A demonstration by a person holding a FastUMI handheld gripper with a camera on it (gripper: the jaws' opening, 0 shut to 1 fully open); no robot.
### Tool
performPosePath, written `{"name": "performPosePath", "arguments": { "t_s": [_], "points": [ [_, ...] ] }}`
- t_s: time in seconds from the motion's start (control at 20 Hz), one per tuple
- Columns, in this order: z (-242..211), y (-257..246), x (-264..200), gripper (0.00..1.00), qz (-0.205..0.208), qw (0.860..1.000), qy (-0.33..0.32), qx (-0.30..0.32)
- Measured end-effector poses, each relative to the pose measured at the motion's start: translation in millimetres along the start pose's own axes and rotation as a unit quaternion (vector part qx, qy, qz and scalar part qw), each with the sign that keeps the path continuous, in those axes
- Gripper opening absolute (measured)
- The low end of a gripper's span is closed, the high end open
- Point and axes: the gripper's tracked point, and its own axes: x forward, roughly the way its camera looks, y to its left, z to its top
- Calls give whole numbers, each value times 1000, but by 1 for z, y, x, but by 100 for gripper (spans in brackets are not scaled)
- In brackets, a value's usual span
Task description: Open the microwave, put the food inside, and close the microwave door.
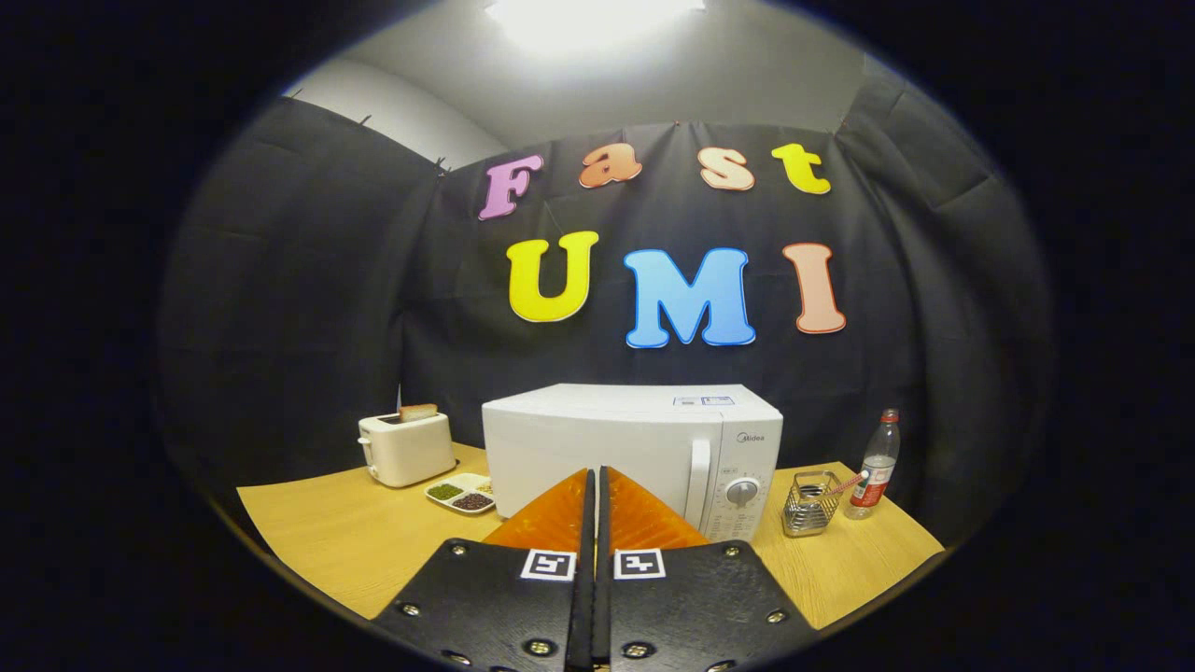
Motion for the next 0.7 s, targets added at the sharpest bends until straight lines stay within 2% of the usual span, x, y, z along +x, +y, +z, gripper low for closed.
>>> {"name": "performPosePath", "arguments": {
  "t_s": [0.25,0.45,0.7],
  "points": [
    [17,13,-60,1,31,999,-1,13],
    [36,-1,-95,1,18,1000,-26,-4],
    [50,-25,-119,1,-4,999,-44,12]
  ]
}}
